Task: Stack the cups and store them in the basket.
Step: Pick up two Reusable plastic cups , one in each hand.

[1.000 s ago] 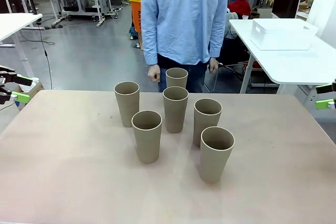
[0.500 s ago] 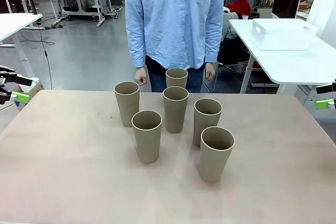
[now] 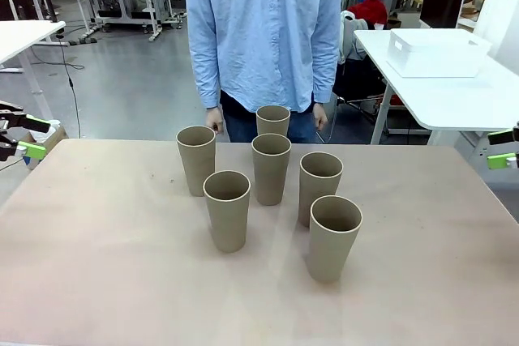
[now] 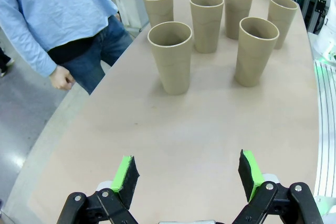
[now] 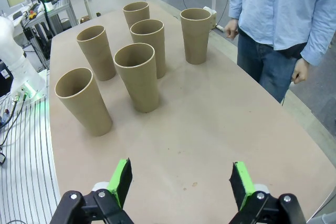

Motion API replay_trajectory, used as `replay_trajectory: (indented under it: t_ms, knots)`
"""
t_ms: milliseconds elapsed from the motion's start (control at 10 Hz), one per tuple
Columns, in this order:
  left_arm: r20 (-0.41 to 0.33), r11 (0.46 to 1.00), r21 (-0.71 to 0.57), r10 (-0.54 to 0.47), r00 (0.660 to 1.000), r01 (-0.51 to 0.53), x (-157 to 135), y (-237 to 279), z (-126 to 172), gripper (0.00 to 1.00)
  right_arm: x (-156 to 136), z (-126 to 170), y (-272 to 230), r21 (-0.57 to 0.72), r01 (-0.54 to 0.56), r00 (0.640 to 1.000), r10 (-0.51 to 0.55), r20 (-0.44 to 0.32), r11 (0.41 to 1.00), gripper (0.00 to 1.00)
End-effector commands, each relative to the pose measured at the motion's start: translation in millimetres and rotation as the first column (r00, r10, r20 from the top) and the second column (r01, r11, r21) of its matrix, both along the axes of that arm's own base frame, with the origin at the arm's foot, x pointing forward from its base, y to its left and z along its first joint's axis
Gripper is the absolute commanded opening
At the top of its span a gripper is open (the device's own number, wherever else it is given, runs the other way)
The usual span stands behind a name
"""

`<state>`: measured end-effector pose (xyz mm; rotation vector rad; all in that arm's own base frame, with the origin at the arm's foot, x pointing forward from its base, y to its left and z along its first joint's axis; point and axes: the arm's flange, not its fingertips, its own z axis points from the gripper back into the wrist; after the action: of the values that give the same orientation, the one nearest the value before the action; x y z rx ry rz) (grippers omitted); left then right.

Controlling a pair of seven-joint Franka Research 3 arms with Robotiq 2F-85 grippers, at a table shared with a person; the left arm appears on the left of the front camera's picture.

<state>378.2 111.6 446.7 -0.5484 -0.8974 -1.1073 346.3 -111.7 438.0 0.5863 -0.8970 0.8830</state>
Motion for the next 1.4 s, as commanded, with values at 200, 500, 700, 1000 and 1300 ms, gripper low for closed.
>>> replay_trajectory:
  t_ms: [200,500,700,1000,1300]
  knots:
    - [0.007,1.000,0.002,-0.004,1.000,0.004,0.3,1.0,0.5,1.00,4.1,-0.2,-0.1,0.019,-0.006,0.999,0.006,0.033,1.000,1.00]
    - [0.007,1.000,0.002,-0.004,1.000,0.004,0.3,1.0,0.5,1.00,4.1,-0.2,-0.1,0.019,-0.006,0.999,0.006,0.033,1.000,1.00]
    - [0.007,1.000,0.002,-0.004,1.000,0.004,0.3,1.0,0.5,1.00,4.1,-0.2,-0.1,0.019,-0.006,0.999,0.006,0.033,1.000,1.00]
    - [0.007,1.000,0.002,-0.004,1.000,0.004,0.3,1.0,0.5,1.00,4.1,-0.2,-0.1,0.019,-0.006,0.999,0.006,0.033,1.000,1.00]
    - [0.000,1.000,0.000,0.000,1.000,0.000,0.0,0.0,0.0,1.00,0.0,0.0,0.0,0.000,0.000,1.000,0.000,0.000,1.000,1.00]
